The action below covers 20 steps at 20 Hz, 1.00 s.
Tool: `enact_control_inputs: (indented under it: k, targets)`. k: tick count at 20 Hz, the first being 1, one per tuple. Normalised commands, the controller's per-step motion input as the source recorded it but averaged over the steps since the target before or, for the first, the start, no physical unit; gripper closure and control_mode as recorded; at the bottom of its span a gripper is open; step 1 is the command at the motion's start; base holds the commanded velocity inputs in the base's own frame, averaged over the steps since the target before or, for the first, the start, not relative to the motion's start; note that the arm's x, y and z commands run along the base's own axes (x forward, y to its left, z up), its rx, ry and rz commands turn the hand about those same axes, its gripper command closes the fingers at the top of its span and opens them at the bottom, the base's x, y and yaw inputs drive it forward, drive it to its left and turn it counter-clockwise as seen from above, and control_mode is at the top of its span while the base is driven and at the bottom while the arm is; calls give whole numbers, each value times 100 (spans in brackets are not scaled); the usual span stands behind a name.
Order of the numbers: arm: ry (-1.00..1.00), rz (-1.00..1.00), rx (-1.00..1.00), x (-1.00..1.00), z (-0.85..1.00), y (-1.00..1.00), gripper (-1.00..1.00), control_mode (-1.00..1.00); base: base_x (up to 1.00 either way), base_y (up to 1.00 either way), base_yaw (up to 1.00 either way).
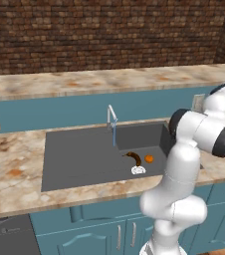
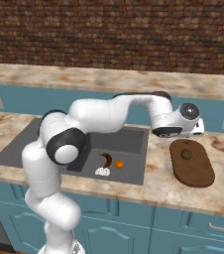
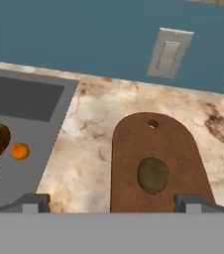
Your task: Pick the tangerine, banana, kiwi from the sink and place them on the cutting board to airdry. Then turn off the sink faucet.
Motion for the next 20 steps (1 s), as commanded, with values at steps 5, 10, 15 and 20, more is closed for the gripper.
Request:
enact_control_inputs:
  k: [5, 10, 15, 20]
  targets:
    - [-4, 3, 0, -59, 61, 0, -100, -100, 0, 0, 0]
    - [-21, -12, 0, -74, 17, 30, -100, -100, 0, 0, 0]
    - [-2, -26, 7, -40, 23, 54, -100, -100, 0, 0, 0]
    - [24, -23, 13, -22, 61, 37, -100, -100, 0, 0, 0]
